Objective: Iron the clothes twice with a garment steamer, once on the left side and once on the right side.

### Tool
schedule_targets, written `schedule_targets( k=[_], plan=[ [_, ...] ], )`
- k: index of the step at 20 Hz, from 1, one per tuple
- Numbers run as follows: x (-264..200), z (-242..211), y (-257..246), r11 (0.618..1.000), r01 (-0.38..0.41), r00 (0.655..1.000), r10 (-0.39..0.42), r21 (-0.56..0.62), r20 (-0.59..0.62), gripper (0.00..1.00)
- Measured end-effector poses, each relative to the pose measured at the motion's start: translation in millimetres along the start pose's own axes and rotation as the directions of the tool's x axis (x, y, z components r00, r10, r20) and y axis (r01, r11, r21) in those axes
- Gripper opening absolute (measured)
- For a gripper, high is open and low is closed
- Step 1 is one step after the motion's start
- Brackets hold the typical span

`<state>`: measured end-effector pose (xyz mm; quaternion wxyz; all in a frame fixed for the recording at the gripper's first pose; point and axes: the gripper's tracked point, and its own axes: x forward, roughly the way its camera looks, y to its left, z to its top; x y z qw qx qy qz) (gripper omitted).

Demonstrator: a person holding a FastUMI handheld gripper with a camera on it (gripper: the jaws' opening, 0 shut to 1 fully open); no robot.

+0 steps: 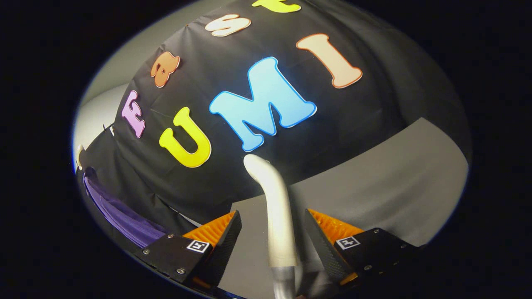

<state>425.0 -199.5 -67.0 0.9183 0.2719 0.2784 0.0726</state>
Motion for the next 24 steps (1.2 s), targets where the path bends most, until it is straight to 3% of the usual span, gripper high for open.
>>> schedule_targets(
  k=[5,11,13,18,24],
  plan=[
    [22.3,-23.4,3.2,0.994,-0.051,0.99,0.064,0.098,-0.13,0.93],
    [38.5,-42.4,9.0,0.974,-0.077,0.965,0.127,0.213,-0.232,0.68],
    [39.3,-45.9,12.5,0.965,-0.094,0.955,0.156,0.244,-0.251,0.48],
    [33.4,-44.7,12.6,0.946,-0.095,0.944,0.185,0.31,-0.275,0.43],
    [24.4,-36.9,10.6,0.955,-0.084,0.953,0.16,0.284,-0.255,0.35]
  ],
)
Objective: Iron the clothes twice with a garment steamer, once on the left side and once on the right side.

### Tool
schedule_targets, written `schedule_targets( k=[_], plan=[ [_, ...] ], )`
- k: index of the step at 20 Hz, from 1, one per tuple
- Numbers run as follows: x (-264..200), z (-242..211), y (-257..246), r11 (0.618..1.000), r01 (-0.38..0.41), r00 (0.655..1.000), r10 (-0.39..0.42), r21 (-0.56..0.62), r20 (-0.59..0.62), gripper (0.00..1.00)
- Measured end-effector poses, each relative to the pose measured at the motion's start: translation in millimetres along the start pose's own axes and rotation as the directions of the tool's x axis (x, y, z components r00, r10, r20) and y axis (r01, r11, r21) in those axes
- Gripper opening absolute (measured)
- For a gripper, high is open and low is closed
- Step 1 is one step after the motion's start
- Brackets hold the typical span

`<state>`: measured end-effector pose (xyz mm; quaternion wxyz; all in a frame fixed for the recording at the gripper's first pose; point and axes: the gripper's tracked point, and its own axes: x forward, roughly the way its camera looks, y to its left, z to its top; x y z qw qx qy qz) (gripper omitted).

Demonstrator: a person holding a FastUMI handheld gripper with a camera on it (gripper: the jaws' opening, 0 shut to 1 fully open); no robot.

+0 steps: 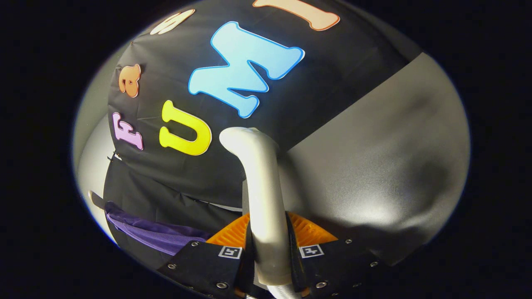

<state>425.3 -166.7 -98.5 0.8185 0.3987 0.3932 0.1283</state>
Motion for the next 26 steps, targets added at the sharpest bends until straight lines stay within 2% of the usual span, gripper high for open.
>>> schedule_targets(
  k=[5,9,13,16,18,22,26],
  plan=[
    [-34.8,-19.1,16.4,0.999,0.007,1.0,-0.006,-0.041,0.02,0.35],
    [-60.8,-32.3,56.0,0.993,-0.008,0.996,0.017,-0.115,0.083,0.35],
    [-85.2,-66.6,93.8,0.978,-0.018,0.99,0.047,-0.207,0.136,0.35],
    [-99.7,-101.0,113.9,0.956,0.028,0.98,0.031,-0.291,0.196,0.35],
    [-104.2,-121.8,121.4,0.931,0.088,0.971,-0.001,-0.353,0.24,0.35],
    [-124.4,-175.8,140.4,0.922,0.137,0.952,-0.021,-0.362,0.305,0.35],
    [-155.7,-209.4,163.8,0.923,0.188,0.89,-0.016,-0.336,0.455,0.35]
  ],
)
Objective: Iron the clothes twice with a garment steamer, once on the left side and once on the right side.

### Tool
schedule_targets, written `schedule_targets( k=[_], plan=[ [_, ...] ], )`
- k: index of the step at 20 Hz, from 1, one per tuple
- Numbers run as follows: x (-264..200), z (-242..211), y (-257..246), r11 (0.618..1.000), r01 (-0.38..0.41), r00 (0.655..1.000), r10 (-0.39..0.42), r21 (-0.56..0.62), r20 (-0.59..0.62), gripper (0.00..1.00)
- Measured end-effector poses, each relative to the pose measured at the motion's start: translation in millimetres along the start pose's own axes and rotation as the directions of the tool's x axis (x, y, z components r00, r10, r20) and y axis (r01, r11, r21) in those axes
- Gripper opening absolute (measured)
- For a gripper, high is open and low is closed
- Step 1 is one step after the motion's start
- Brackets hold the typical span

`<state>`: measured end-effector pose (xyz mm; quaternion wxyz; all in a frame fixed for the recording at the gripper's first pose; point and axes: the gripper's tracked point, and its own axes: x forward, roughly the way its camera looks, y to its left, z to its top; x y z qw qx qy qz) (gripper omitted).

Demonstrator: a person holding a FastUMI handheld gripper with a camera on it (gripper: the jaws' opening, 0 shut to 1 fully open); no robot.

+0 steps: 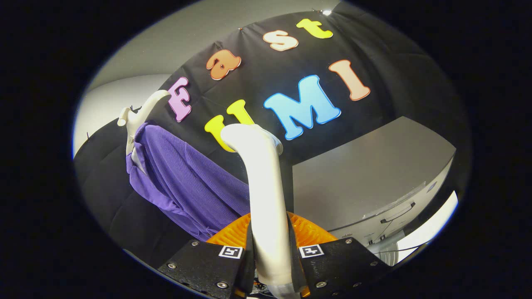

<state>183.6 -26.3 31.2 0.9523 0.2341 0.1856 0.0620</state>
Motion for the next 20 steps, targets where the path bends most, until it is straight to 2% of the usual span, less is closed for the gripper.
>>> schedule_targets(
  k=[4,7,10,13,20],
  plan=[
    [-38.1,-9.9,36.6,0.997,0.045,0.991,-0.036,-0.064,0.128,0.35],
    [-51.5,-22.0,48.7,0.966,0.136,0.979,-0.098,-0.219,0.178,0.35],
    [-59.3,-26.8,74.3,0.961,0.126,0.976,-0.076,-0.246,0.204,0.35],
    [-69.5,-17.3,90.1,0.943,0.158,0.954,-0.069,-0.294,0.292,0.35],
    [-52.9,-34.3,126.8,0.906,0.173,0.95,-0.05,-0.386,0.309,0.35]
  ],
)
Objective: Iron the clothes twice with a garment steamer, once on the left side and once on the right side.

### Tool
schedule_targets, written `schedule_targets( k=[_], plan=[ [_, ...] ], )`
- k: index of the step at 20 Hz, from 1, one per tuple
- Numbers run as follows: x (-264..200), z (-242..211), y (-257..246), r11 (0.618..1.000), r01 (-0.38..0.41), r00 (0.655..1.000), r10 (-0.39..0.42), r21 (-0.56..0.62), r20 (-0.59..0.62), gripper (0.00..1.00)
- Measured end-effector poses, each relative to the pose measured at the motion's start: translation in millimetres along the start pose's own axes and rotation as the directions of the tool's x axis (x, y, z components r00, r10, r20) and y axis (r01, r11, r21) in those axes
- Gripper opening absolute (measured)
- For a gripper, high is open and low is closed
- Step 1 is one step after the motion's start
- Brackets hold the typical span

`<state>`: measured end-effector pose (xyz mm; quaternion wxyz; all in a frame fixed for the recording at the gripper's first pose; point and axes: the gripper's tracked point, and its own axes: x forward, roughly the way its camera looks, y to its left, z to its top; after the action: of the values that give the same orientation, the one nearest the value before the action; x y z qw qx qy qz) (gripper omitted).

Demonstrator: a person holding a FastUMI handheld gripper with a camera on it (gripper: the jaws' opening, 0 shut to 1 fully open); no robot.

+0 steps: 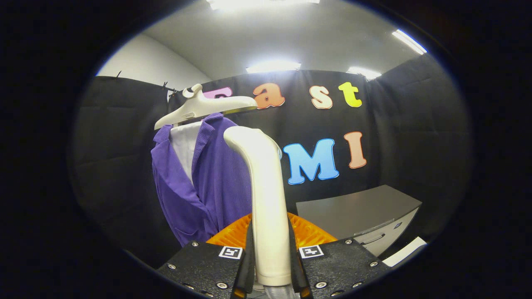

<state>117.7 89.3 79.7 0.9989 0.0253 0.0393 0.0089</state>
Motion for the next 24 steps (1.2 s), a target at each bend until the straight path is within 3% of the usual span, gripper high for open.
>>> schedule_targets(
  k=[2,6,12,16,24],
  plan=[
    [5.3,6.9,14.2,1.0,-0.016,0.999,0.017,-0.015,0.041,0.35],
    [17.6,13.4,23.2,0.996,0.029,0.991,-0.019,-0.078,0.13,0.35],
    [45.5,2.1,38.3,0.994,0.046,0.995,-0.036,-0.097,0.096,0.35],
    [49.3,9.1,46.9,0.992,0.072,0.99,-0.059,-0.103,0.128,0.35],
    [53.9,-10.5,64.0,0.989,0.098,0.993,-0.089,-0.115,0.081,0.36]
  ],
)
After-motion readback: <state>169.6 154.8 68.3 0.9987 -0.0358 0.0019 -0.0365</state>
